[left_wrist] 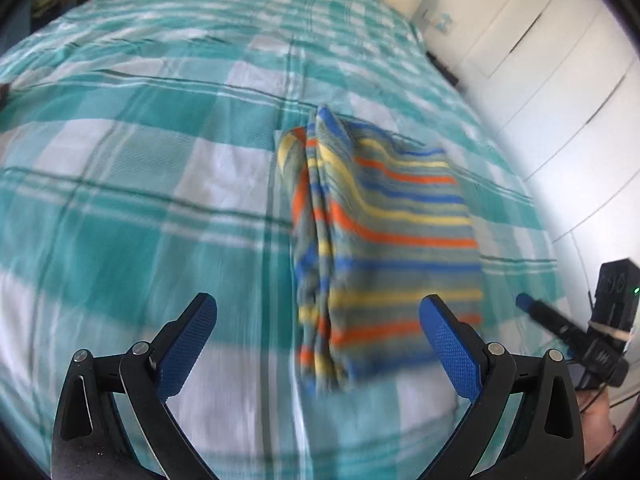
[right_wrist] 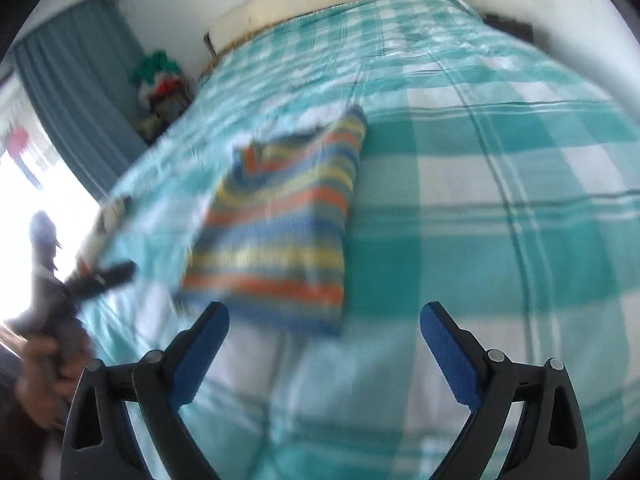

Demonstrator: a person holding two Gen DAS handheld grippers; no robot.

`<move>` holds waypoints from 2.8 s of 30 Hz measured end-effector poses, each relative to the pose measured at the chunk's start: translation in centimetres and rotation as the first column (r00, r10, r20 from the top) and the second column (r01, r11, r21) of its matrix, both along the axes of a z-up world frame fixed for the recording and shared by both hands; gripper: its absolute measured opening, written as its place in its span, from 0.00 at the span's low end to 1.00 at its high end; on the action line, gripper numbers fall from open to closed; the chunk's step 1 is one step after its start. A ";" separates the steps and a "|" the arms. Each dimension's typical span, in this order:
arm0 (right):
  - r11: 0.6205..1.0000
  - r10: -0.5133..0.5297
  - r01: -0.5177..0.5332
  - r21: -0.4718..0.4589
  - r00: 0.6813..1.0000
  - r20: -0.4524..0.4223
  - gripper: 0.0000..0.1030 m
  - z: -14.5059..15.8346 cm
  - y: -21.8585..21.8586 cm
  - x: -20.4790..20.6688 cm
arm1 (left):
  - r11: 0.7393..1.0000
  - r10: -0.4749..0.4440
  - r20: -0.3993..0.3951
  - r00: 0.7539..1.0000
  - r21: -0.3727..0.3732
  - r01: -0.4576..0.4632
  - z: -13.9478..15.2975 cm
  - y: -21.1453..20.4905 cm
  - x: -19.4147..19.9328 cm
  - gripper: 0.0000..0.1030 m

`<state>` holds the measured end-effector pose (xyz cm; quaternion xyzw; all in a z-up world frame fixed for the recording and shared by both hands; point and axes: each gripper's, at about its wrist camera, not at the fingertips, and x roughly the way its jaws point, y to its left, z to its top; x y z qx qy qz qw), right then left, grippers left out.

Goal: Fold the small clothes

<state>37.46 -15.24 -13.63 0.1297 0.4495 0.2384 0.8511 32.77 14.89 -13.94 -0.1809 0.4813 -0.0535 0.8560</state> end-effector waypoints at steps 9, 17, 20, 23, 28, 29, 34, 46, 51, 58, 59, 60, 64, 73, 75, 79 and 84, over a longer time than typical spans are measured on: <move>0.994 0.018 0.001 0.113 0.986 -0.167 0.51 -4.9 3.3 10.4 | 0.995 0.015 -0.148 0.989 0.103 0.000 -4.1 -2.6 7.2 0.74; 0.980 0.074 -0.062 -0.190 0.996 0.053 0.20 -0.2 9.2 7.4 | 0.979 -0.004 -0.026 1.000 0.203 0.010 1.0 -5.5 5.8 0.15; 0.983 0.098 -0.075 -0.166 0.986 0.132 0.19 3.0 10.0 5.8 | 0.978 0.000 0.037 0.999 0.207 -0.008 4.4 -4.7 4.4 0.15; 0.991 0.095 -0.076 -0.111 0.980 0.175 0.20 5.7 10.6 5.0 | 0.973 -0.002 0.092 0.996 0.231 -0.019 7.4 -3.6 3.4 0.15; 0.989 0.077 -0.061 -0.133 0.991 0.113 0.44 5.4 11.5 6.1 | 0.943 0.050 0.043 0.998 0.326 -0.061 5.8 -2.0 4.5 0.59; 0.984 0.059 -0.039 -0.172 0.992 0.110 0.54 5.1 11.2 5.9 | 0.926 0.074 0.036 0.997 0.368 -0.082 4.9 -1.7 3.8 0.65; 0.943 0.108 -0.058 -0.328 0.985 0.137 0.76 4.3 8.8 0.1 | 0.891 0.087 0.050 0.995 0.442 -0.100 3.0 -1.8 -4.0 0.84; 0.911 0.043 0.025 -0.413 0.987 0.156 0.95 4.9 4.4 -13.4 | 0.876 0.145 0.148 0.978 0.440 -0.196 7.6 -6.4 -16.8 0.99; 0.909 0.069 0.002 -0.418 0.986 0.155 0.95 5.7 4.5 -16.2 | 0.867 0.184 0.175 0.967 0.435 -0.244 9.0 -7.0 -18.4 0.99; 0.910 0.067 0.013 -0.414 0.982 0.178 0.96 7.1 4.3 -17.6 | 0.824 0.208 0.178 0.962 0.497 -0.270 9.6 -7.4 -19.3 0.99; 0.909 0.063 0.017 -0.416 0.982 0.179 0.96 7.3 4.3 -17.7 | 0.809 0.218 0.176 0.960 0.518 -0.278 9.6 -7.5 -19.5 0.99; 0.908 0.057 0.024 -0.419 0.982 0.179 0.96 7.6 4.3 -17.9 | 0.800 0.225 0.173 0.959 0.529 -0.283 9.5 -7.6 -19.7 0.99; 0.905 0.032 0.046 -0.422 0.984 0.178 0.98 8.8 4.4 -18.5 | 0.814 0.231 0.128 0.965 0.517 -0.263 9.5 -7.4 -20.6 0.99; 0.896 0.060 0.037 -0.443 0.977 0.203 0.99 11.4 5.1 -21.2 | 0.813 0.144 0.146 0.979 0.546 -0.201 11.3 -9.3 -22.5 0.99; 0.890 0.058 0.043 -0.453 0.977 0.206 0.98 11.8 5.2 -21.7 | 0.830 0.129 0.135 0.982 0.527 -0.181 11.2 -9.4 -22.5 0.99; 0.886 0.055 0.044 -0.461 0.978 0.200 0.98 12.3 5.3 -22.0 | 0.858 0.127 0.119 0.985 0.486 -0.170 11.3 -9.5 -22.4 0.99; 0.891 0.045 0.045 -0.451 0.982 0.186 0.98 13.0 4.8 -22.2 | 0.880 0.144 0.098 0.985 0.443 -0.173 12.3 -9.9 -22.6 0.99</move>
